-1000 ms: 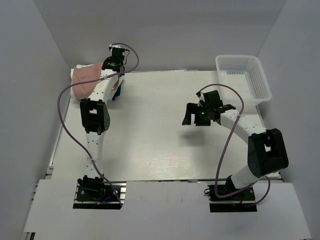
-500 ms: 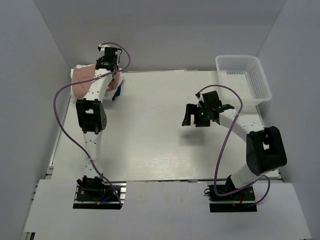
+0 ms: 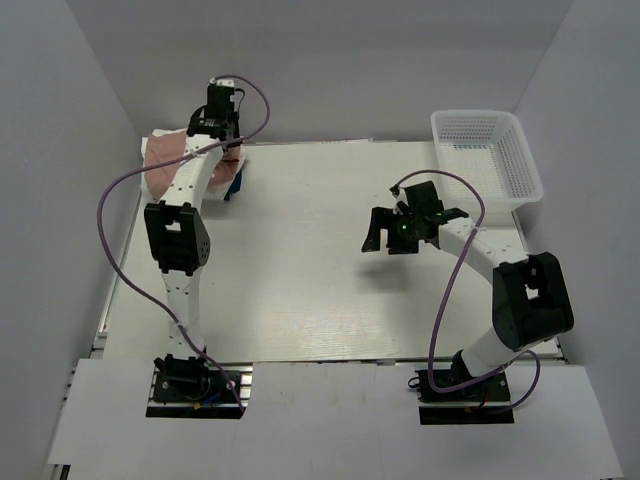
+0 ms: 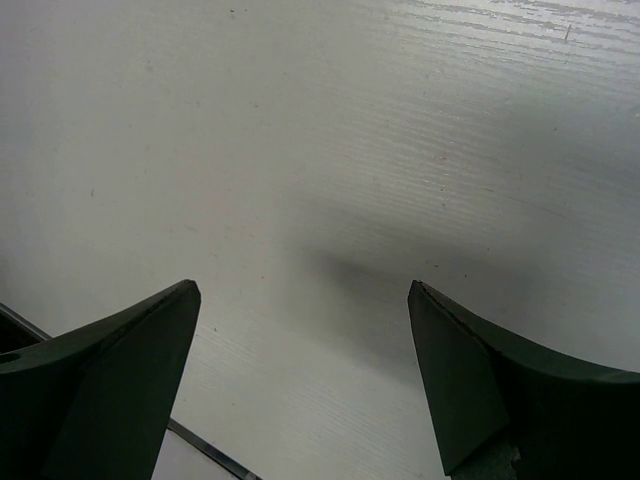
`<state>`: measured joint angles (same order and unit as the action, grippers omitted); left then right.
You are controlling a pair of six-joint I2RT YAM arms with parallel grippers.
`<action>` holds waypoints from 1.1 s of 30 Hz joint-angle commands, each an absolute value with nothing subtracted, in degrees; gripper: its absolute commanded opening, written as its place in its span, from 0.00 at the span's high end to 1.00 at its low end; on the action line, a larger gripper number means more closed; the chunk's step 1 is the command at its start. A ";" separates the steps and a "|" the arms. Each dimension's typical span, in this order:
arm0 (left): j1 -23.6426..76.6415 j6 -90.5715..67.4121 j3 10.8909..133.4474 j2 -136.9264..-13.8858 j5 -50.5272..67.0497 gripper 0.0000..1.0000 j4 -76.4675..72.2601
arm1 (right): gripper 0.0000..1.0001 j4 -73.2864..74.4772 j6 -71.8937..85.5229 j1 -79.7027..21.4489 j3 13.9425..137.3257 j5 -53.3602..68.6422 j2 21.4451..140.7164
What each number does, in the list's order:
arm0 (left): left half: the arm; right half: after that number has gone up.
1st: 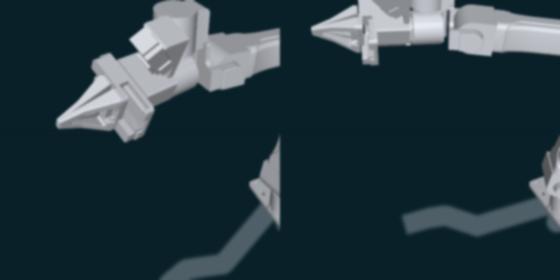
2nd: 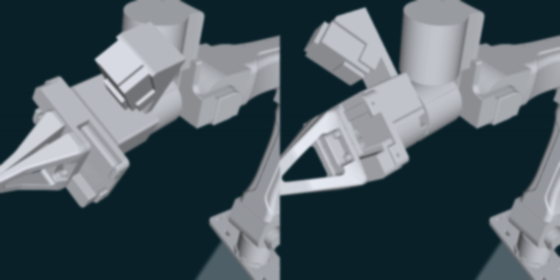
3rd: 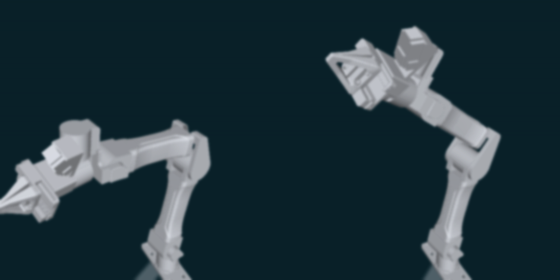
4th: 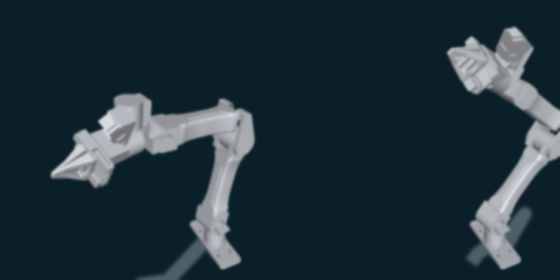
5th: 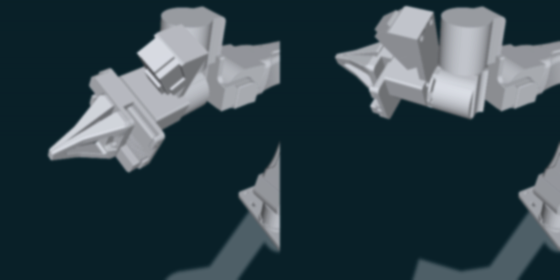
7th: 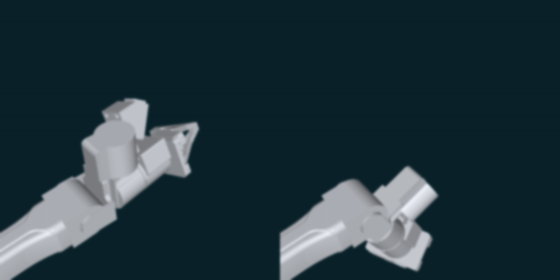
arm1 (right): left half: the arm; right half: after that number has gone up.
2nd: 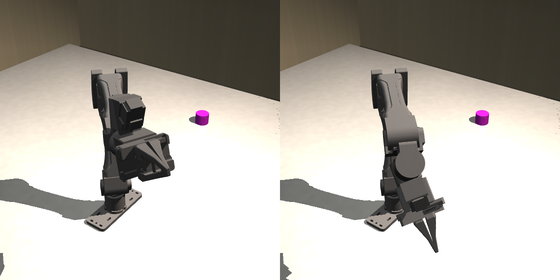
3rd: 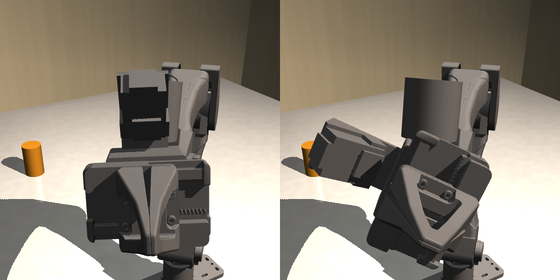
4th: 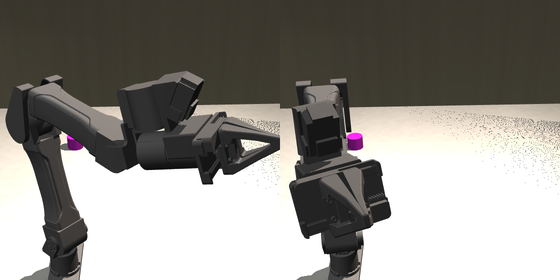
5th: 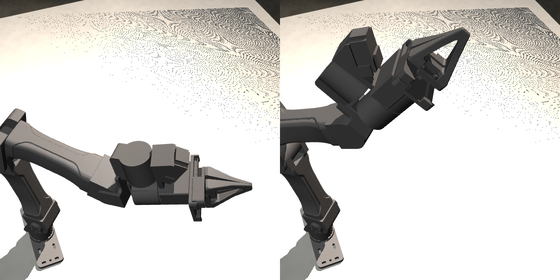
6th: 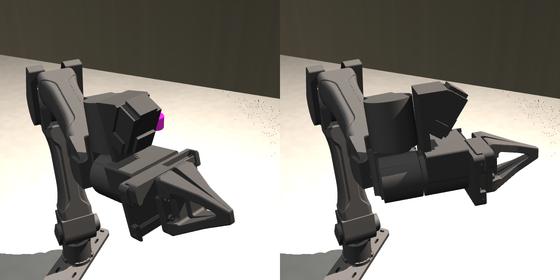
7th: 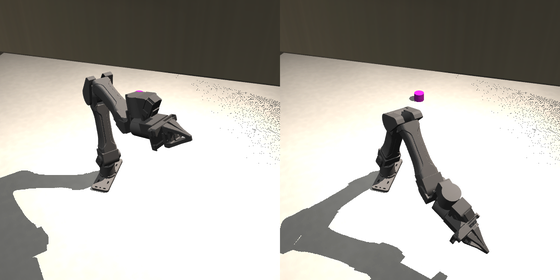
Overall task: Fold and stack the t-shirts
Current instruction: Put the neatly folded tshirt into the corner of the board with the left arm
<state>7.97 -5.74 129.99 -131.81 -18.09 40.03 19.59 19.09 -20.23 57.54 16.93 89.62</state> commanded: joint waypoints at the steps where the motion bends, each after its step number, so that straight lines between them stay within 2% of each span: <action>1: 8.35 -5.01 130.61 -121.73 -13.02 0.62 38.85 | 0.09 18.99 19.07 -20.13 58.80 17.76 86.85; 8: 7.13 -6.86 132.00 -120.32 -15.02 0.59 40.42 | 0.09 19.42 19.25 -20.13 58.10 17.23 84.46; 10: 7.12 -5.03 133.93 -123.91 -20.52 0.51 44.36 | 0.09 19.34 18.90 -19.95 57.92 17.31 84.81; 15: 7.12 -2.38 135.09 -127.61 -21.27 0.45 45.44 | 0.09 19.51 18.90 -20.21 58.53 17.67 85.86; 22: 7.12 -1.85 137.11 -132.36 -25.21 0.45 41.76 | 0.09 20.57 18.72 -20.21 60.03 17.14 86.92; 25: 7.12 -1.85 137.11 -133.59 -28.64 0.49 41.04 | 0.09 21.18 18.72 -20.13 60.29 16.52 87.01; 26: 7.12 -1.85 137.11 -133.59 -29.17 0.51 40.52 | 0.09 21.53 18.63 -19.95 60.38 16.26 87.10; 33: 7.12 -2.37 136.41 -131.06 -28.49 0.52 39.38 | 0.09 21.62 18.72 -20.13 61.26 16.52 87.89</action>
